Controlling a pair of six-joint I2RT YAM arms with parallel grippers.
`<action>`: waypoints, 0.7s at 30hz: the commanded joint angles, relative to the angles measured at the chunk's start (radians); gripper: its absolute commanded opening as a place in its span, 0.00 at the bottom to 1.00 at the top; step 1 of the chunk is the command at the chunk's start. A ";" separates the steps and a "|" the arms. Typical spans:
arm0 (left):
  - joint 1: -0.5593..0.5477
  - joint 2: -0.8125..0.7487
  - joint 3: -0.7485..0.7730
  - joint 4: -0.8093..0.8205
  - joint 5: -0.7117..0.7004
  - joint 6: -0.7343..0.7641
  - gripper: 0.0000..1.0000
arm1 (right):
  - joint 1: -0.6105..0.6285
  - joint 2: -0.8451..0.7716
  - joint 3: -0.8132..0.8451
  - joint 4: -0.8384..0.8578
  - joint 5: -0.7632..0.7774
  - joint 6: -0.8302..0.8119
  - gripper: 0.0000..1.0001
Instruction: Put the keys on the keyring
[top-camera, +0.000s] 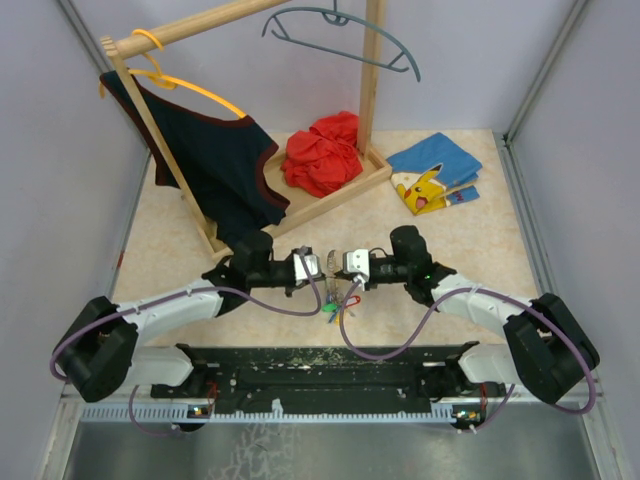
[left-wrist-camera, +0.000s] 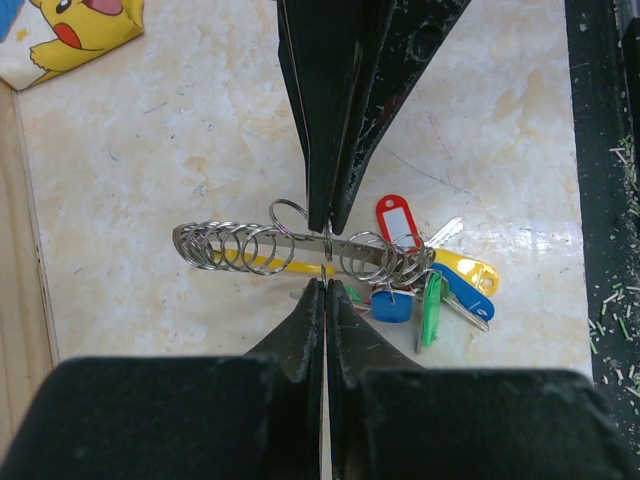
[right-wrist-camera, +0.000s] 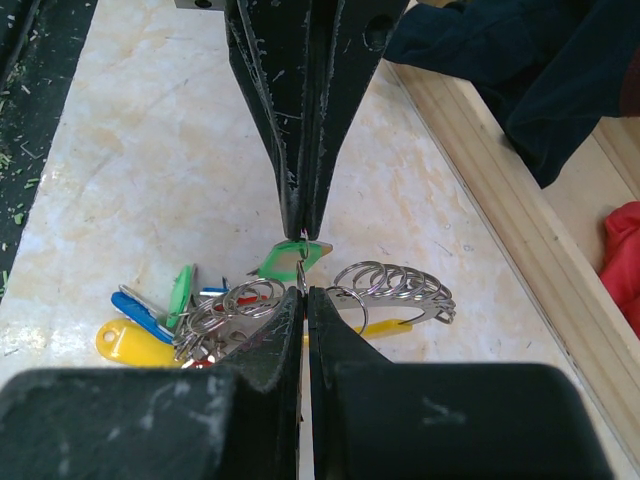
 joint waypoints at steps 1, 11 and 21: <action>-0.009 0.014 0.037 0.002 0.029 0.008 0.00 | 0.005 -0.021 0.047 0.028 -0.024 0.006 0.00; -0.012 0.019 0.041 -0.010 0.024 0.010 0.00 | 0.005 -0.024 0.047 0.032 -0.015 0.009 0.00; -0.013 0.020 0.046 -0.037 0.003 0.011 0.00 | 0.005 -0.029 0.042 0.032 0.001 0.009 0.00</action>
